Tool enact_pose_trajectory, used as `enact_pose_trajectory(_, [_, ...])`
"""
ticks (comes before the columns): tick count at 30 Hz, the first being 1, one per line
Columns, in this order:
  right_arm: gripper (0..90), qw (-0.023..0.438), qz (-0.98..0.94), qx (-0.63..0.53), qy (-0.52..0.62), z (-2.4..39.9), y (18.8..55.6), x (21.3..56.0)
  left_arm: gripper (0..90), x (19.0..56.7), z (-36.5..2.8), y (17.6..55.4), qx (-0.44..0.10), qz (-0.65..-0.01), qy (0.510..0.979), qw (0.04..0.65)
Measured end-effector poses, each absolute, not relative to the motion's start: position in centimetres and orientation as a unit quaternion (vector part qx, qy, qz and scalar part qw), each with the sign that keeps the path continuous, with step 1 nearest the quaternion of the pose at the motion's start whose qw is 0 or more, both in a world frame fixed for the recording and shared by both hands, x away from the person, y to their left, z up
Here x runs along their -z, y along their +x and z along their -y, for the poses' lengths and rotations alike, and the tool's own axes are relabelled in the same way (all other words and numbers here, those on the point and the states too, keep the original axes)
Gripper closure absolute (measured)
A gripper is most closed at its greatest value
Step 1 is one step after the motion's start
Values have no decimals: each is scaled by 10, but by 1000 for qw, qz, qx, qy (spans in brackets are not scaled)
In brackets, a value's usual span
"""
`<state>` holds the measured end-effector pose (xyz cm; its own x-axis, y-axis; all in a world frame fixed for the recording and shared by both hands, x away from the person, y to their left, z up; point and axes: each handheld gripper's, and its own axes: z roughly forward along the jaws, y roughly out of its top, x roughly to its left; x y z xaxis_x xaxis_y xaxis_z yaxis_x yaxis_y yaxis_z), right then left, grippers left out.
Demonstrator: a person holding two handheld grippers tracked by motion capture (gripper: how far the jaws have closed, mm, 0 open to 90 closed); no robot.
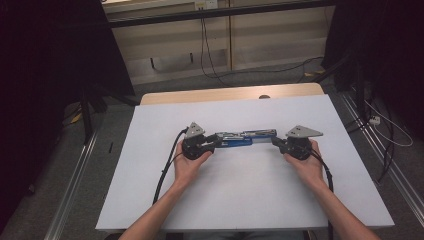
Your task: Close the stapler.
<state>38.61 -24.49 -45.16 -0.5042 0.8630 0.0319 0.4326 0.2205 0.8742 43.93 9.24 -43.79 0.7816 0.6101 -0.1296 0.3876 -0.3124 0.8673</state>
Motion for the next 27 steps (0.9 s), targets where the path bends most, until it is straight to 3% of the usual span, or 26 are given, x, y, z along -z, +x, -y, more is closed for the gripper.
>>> enact_pose_trajectory(11, [900, 237, -745, -442, 440, 246, 386, 452, 894, 446, -86, 438, -127, -293, 826, 465])
enact_pose_trajectory(27, [900, 231, -758, -411, 450, 244, 387, 455, 900, 454, -87, 443, -135, -314, 830, 440])
